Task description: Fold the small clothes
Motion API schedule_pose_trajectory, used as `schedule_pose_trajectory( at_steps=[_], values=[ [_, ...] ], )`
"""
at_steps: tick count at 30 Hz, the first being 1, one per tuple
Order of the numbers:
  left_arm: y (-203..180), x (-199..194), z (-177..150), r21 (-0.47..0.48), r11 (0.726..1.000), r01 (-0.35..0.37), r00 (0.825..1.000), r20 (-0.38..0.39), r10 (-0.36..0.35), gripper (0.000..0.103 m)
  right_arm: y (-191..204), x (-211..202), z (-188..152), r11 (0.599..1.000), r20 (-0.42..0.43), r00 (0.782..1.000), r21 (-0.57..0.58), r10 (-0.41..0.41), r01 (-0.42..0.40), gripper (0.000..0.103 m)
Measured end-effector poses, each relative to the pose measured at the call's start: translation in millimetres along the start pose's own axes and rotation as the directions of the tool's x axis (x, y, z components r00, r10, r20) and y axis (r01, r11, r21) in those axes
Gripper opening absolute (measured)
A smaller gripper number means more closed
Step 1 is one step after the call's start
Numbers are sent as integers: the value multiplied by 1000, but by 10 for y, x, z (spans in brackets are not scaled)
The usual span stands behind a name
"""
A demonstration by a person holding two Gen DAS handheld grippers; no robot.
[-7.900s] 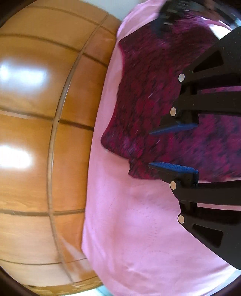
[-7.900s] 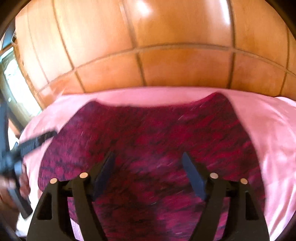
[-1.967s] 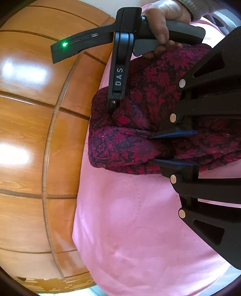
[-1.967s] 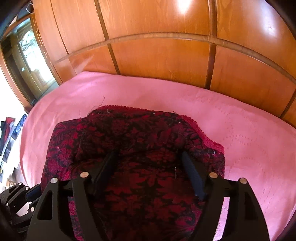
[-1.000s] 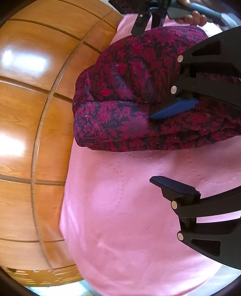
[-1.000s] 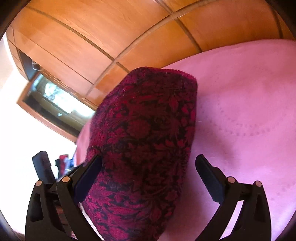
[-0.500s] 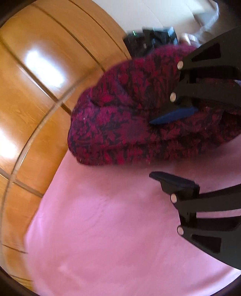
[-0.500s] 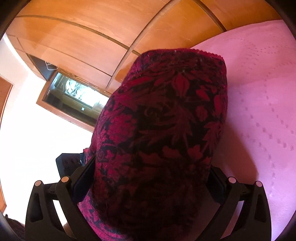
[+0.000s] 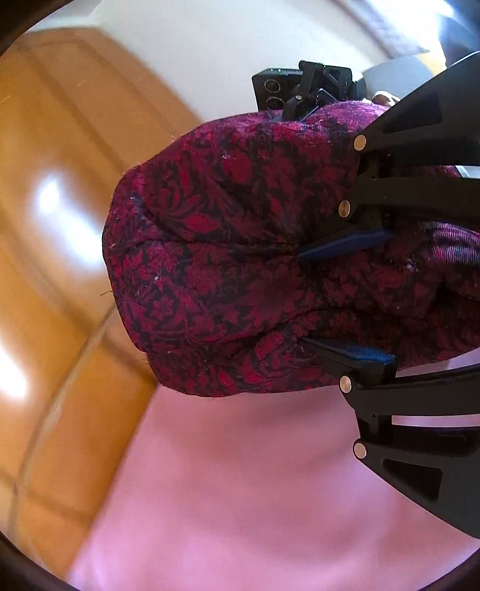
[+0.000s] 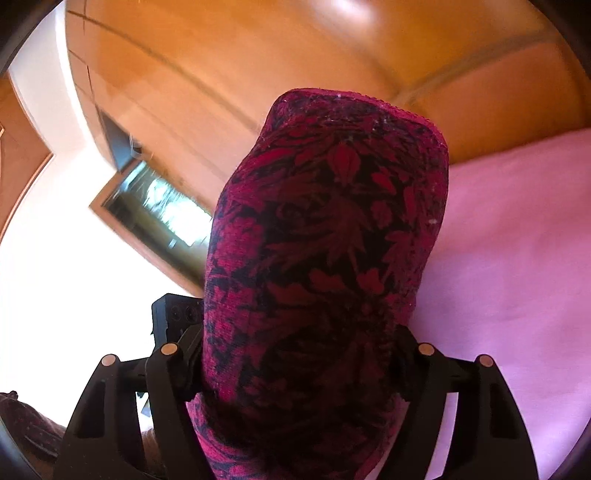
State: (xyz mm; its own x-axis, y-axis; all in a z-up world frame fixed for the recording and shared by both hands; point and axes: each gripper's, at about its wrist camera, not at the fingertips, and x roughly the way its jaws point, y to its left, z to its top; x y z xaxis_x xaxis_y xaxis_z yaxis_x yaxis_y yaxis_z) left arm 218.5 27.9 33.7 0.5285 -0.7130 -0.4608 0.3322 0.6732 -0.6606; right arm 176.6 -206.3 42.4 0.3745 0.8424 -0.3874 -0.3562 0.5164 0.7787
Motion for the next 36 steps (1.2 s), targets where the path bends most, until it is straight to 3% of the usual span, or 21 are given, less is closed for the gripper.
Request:
schedule_pose_trajectory(
  at_steps=[3, 5, 8, 10, 13, 16, 18, 20, 22, 24, 25, 27, 28, 30, 32, 34, 36],
  values=[
    [-450, 527, 133, 76, 996, 51, 996, -71, -45, 40, -170, -630, 33, 997, 111, 991, 28, -75, 73, 73],
    [-748, 974, 182, 133, 990, 56, 989, -142, -37, 40, -357, -1067, -7, 988, 177, 972, 67, -153, 143, 73],
    [-1014, 1550, 126, 213, 977, -18, 969, -238, 70, 35, -713, -1497, -185, 947, 199, 930, 154, -308, 280, 74],
    [-1117, 1953, -25, 284, 955, -90, 937, -301, 178, 35, -1004, -1651, -349, 906, 167, 903, 232, -396, 354, 74],
    [-1284, 2084, -140, 364, 925, -113, 935, -275, 222, 35, -1361, -1827, -712, 854, 146, 876, 344, -459, 390, 82],
    [-1476, 1981, -222, 433, 886, -165, 939, -207, 275, 35, -1253, -1944, -789, 844, 169, 858, 350, -484, 407, 83],
    [-1496, 1862, -277, 462, 866, -190, 941, -167, 296, 33, -968, -2042, -740, 804, 188, 794, 300, -578, 514, 80],
    [-1489, 1808, -343, 458, 863, -213, 941, -142, 307, 31, -723, -2094, -687, 776, 226, 745, 253, -628, 577, 70],
    [-1471, 1789, -316, 432, 872, -230, 942, -127, 312, 31, -404, -2010, -592, 763, 269, 715, 186, -645, 618, 59],
    [-1429, 1713, -296, 426, 871, -246, 940, -115, 322, 31, -292, -1871, -518, 732, 263, 689, 132, -676, 668, 56],
    [-1430, 1702, -291, 439, 857, -269, 934, -98, 343, 31, -235, -1671, -472, 702, 244, 666, 102, -705, 705, 55],
    [-1403, 1771, -272, 467, 813, -348, 901, -74, 428, 22, -295, -1286, -399, 639, 196, 620, 52, -760, 768, 55],
    [-1340, 1838, -246, 454, 815, -360, 889, -98, 447, 22, -352, -1061, -381, 581, 173, 570, 19, -803, 814, 55],
    [-1169, 1885, -175, 386, 846, -366, 882, -147, 449, 21, -478, -819, -380, 509, 150, 507, -24, -849, 860, 56],
    [-1132, 1821, -155, 359, 855, -373, 887, -134, 443, 21, -480, -712, -368, 480, 156, 479, -31, -864, 877, 56],
    [-1093, 1729, -169, 324, 868, -375, 894, -120, 431, 21, -443, -582, -427, 429, 157, 438, -89, -885, 899, 56],
    [-1109, 1594, -206, 305, 871, -386, 896, -100, 432, 25, -403, -570, -461, 410, 163, 424, -109, -891, 905, 56]
  ],
)
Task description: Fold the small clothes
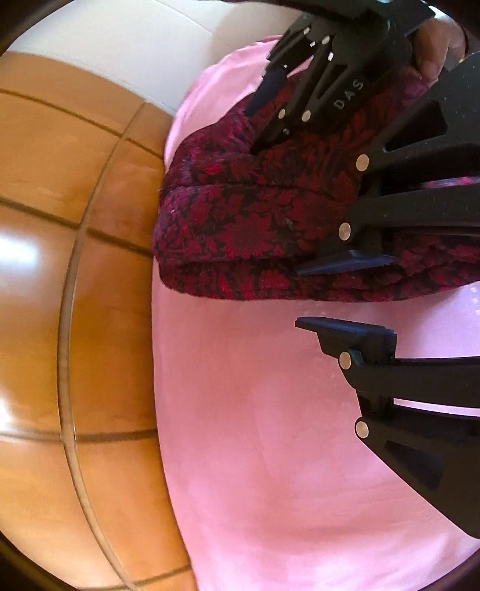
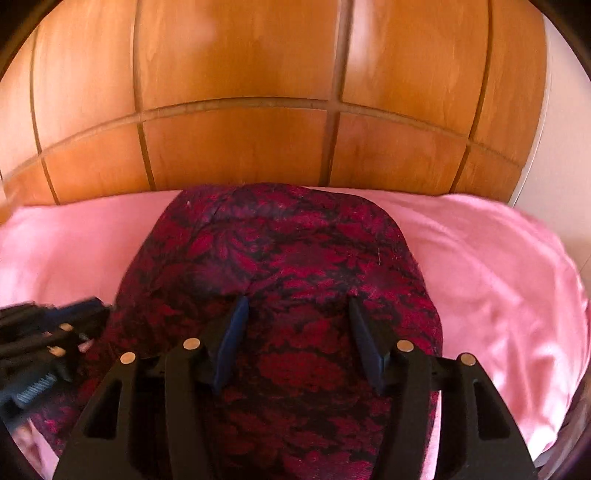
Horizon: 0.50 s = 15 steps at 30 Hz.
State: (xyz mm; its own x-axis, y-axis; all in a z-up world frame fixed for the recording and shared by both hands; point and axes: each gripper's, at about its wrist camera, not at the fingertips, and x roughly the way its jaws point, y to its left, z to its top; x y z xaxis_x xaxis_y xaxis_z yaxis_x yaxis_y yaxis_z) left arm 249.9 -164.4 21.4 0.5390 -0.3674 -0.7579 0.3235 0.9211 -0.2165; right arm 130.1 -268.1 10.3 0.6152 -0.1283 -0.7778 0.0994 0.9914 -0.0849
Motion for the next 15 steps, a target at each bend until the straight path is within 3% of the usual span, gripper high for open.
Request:
schedule_pose_trajectory(
  at_steps=[6, 11, 12, 13, 15],
  values=[
    [-77, -480, -80, 34, 999, -23, 993, 117, 19, 41, -12, -5, 39, 1000, 15, 1000, 5, -18, 18, 58],
    [-114, -673, -159, 49, 998, -43, 988, 152, 35, 41, -127, -78, 103, 995, 50, 999, 95, 18, -23, 70],
    [-113, -672, -156, 48, 998, -46, 987, 153, 38, 42, -168, -129, 92, 993, 57, 998, 113, 31, -38, 77],
    [-102, -683, -173, 45, 998, -47, 987, 155, 40, 49, -194, -169, 94, 991, 62, 997, 124, 41, -49, 80],
    [-106, -699, -200, 38, 998, -47, 986, 165, 40, 51, -218, -261, 64, 988, 71, 996, 142, 51, -61, 81]
  ],
)
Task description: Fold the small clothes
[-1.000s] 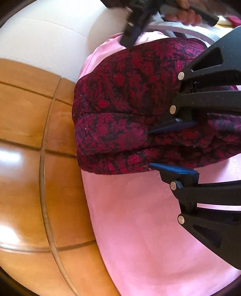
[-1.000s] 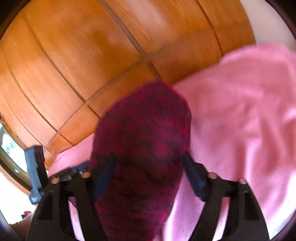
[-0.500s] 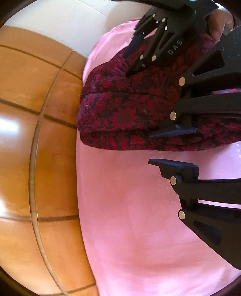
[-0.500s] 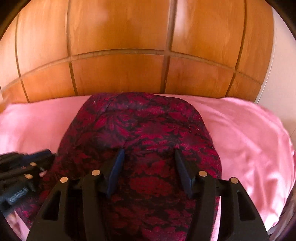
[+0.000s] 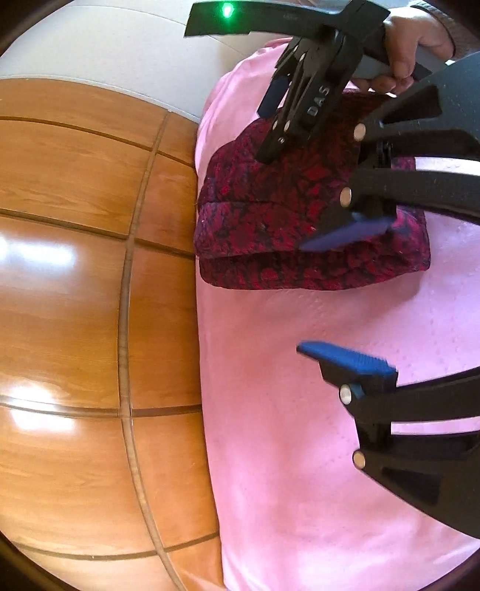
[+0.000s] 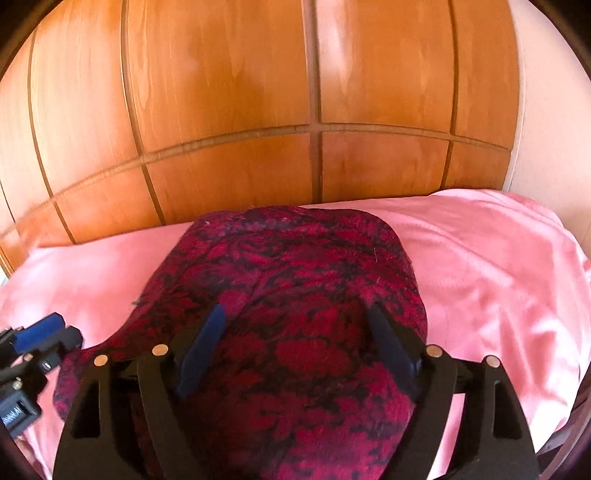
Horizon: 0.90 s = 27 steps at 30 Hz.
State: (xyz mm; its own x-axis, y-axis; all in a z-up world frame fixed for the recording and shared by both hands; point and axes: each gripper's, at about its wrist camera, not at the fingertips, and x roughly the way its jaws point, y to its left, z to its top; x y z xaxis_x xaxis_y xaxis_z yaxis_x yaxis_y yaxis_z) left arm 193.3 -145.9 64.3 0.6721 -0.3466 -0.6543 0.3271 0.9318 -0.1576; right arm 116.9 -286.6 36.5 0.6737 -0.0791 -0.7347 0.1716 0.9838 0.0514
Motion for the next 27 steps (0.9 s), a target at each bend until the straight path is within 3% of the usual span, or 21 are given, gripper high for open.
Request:
schedule_pose_trajectory(
  at_steps=[13, 19, 23, 27],
  values=[
    [-45, -58, -35, 0, 1000, -14, 1000, 2, 14, 51, -82, -485, -215, 1000, 40, 999, 25, -2, 1, 86],
    [-124, 48, -20, 16, 999, -31, 999, -7, 31, 51, -8, -371, -368, 999, -12, 1000, 40, 24, -24, 87],
    [-81, 228, -50, 22, 997, -68, 996, -57, 69, 51, 89, -347, -443, 1000, -3, 1000, 10, 8, -8, 88],
    [-25, 109, -63, 10, 998, -66, 997, -24, 67, 53, 36, -395, -401, 999, -6, 999, 30, 33, -32, 89]
  ],
)
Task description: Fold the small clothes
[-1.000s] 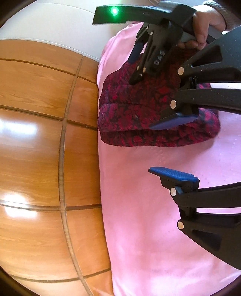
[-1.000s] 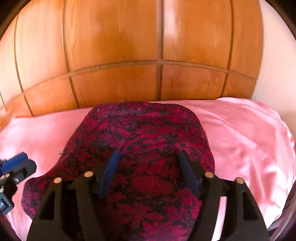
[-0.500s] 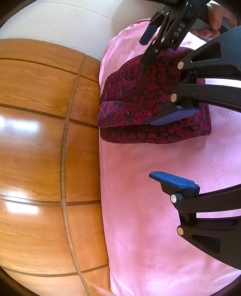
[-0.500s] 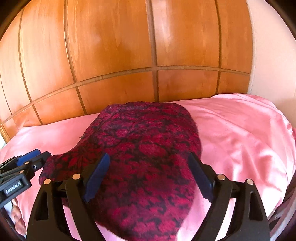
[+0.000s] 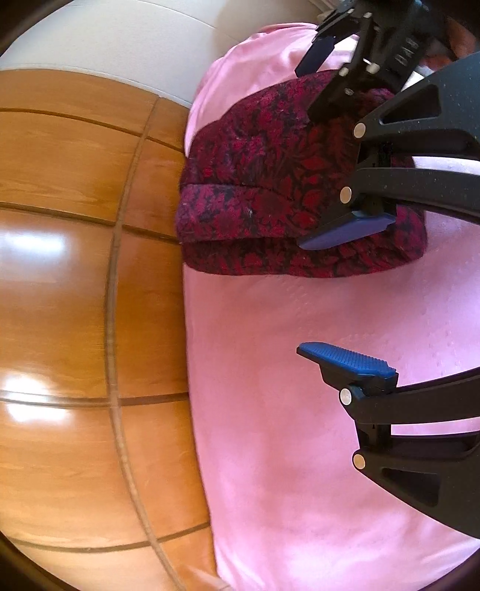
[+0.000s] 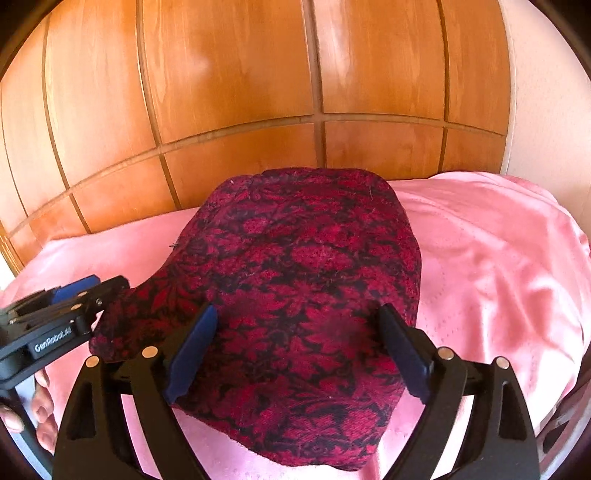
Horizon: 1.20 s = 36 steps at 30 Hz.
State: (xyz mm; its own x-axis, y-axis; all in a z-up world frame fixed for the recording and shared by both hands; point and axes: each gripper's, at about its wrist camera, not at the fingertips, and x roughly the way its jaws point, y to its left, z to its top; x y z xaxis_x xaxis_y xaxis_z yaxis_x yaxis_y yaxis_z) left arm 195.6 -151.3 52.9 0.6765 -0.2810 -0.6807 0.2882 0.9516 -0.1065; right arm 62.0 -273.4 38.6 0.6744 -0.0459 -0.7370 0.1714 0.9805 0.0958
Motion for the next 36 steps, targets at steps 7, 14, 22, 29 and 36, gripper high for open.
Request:
schedule_pose_trajectory(
  at_steps=[7, 14, 22, 29, 36],
  values=[
    [16, -277, 12, 2, 1000, -11, 997, 71, 11, 68, -42, -258, 91, 997, 38, 998, 71, -45, 42, 99],
    [71, -474, -50, -21, 999, -29, 995, 95, 31, 79, 57, -526, -36, 984, 56, 989, 116, -139, 132, 100],
    [107, -609, -228, -35, 998, -58, 994, 91, 61, 85, 230, -666, -243, 976, 83, 973, 59, -214, 210, 101],
    [141, -654, -289, -45, 995, -86, 992, 93, 90, 91, 320, -695, -259, 979, 92, 975, 57, -202, 198, 101],
    [162, -677, -307, -48, 994, -97, 991, 90, 101, 91, 346, -691, -258, 979, 99, 974, 52, -204, 199, 101]
  ],
)
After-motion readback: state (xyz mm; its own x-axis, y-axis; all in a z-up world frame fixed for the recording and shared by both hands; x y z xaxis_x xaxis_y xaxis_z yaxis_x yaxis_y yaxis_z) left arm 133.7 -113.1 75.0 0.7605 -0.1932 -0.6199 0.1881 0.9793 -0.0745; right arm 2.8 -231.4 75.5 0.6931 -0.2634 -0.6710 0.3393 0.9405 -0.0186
